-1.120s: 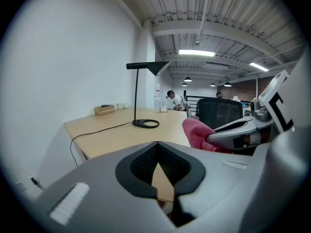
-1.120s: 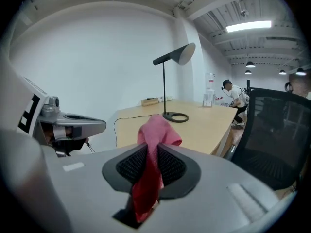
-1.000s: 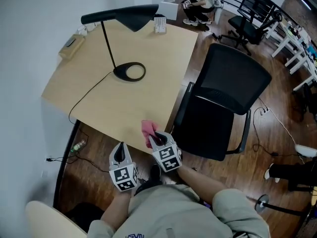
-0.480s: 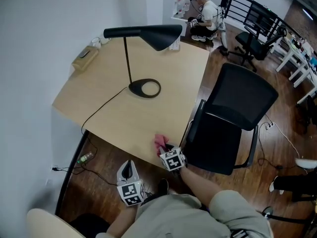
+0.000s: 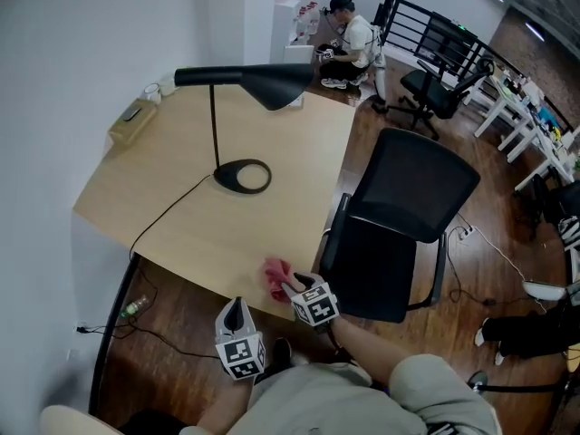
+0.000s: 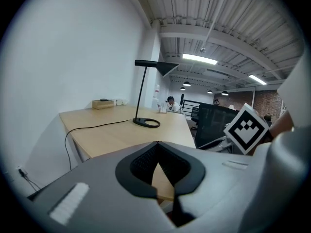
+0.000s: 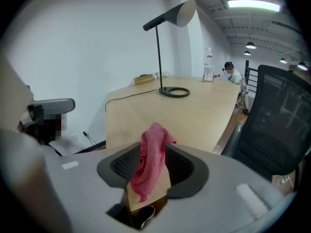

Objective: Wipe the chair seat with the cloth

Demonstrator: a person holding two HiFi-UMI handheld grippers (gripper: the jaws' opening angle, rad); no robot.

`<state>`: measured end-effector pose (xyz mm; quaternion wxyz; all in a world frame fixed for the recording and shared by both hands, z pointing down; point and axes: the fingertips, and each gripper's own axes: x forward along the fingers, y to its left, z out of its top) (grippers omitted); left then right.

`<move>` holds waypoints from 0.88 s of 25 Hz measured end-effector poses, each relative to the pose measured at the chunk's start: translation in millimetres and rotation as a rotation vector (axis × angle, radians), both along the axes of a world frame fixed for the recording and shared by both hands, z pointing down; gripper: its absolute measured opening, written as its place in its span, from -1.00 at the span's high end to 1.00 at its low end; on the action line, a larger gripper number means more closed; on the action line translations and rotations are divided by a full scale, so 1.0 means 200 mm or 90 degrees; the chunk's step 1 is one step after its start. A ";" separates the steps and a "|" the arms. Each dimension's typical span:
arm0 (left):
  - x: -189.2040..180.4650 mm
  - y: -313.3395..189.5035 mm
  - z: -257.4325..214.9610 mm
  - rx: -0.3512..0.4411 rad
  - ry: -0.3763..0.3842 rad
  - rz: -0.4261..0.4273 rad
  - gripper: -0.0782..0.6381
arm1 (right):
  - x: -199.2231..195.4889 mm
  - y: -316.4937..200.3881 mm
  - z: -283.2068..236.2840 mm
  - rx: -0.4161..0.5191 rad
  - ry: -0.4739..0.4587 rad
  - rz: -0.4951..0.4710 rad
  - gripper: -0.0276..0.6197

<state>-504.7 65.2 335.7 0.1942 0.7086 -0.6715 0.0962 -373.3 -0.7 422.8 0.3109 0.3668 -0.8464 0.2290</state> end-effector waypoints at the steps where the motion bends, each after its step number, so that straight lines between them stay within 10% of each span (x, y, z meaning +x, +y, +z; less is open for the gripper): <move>1: 0.03 -0.02 -0.01 0.005 0.005 0.011 0.77 | 0.03 0.01 -0.05 0.012 -0.006 0.007 0.44; 11: 0.59 -0.09 -0.27 0.066 0.063 0.187 0.77 | 0.65 0.16 -0.63 0.174 -0.088 0.182 0.91; 22: 1.57 0.25 -0.66 0.131 0.058 0.376 0.77 | 1.66 0.81 -1.12 0.329 -0.090 0.390 0.91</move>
